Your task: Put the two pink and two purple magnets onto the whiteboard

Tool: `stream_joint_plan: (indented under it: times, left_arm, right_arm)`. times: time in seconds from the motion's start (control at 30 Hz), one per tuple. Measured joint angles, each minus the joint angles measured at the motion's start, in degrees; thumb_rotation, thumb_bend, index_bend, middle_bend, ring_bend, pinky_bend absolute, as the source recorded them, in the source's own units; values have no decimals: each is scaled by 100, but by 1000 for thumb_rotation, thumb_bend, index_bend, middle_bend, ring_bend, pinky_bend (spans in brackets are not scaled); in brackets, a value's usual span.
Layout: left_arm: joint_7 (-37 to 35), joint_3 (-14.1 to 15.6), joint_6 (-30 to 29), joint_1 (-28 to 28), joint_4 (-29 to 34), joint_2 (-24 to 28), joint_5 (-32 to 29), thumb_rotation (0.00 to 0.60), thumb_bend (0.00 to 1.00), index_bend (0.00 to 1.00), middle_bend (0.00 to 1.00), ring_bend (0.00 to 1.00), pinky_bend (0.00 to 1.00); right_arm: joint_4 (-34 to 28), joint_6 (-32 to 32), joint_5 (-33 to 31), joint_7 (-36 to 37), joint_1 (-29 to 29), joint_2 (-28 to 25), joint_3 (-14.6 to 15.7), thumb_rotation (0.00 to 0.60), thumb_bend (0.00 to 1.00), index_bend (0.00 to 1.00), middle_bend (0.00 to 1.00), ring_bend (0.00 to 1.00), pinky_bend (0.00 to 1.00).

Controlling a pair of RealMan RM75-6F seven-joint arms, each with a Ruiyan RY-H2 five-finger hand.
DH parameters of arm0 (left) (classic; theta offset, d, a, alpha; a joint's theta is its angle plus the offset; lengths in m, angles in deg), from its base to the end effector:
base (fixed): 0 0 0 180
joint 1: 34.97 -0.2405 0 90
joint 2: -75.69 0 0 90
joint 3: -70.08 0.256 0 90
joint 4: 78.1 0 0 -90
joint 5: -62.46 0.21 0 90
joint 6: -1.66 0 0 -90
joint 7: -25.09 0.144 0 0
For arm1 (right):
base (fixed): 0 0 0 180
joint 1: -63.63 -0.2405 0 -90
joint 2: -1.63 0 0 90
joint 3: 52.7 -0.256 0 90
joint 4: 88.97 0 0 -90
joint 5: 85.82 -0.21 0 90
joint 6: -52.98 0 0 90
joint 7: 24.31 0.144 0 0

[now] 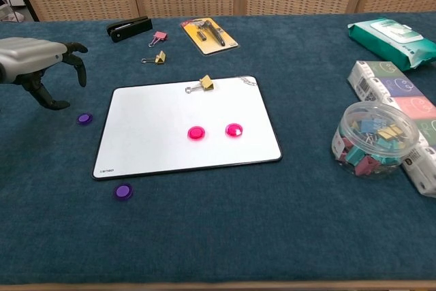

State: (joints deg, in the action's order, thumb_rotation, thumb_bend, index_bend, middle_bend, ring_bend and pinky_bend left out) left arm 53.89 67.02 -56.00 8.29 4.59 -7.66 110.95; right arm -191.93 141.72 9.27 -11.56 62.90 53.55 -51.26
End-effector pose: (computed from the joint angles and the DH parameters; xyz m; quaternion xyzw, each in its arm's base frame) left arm -0.2198 0.3518 0.0163 -0.7302 -0.3764 -0.2410 0.5167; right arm -0.2808 -0.1418 0.1972 0.5867 -0.4409 0.4442 0.5138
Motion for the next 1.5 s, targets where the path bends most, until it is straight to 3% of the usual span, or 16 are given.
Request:
stream_joint_plan:
  times: [0.27,1.03,1.5]
  left_arm:
    - [-418,56,316,-163,-531,-307,283,600,296,412,0,0,0]
    - [-359,-122,521,-236,-824,-674,376,600,297,422,0,0,0]
    - [-393,-157,562,-285,-870,-692,528,600,308,550,0,0,0]
  right_arm:
    - [2,-12,-20,-1,-2,0,-5,600,25,151,0,0,0]
    - [0,-51,-5,12,-11,-5,11,600,25,151,0,0,0]
    - [-6,-47,-3,36,-10,-16,12,600,25,150,0,0,0]
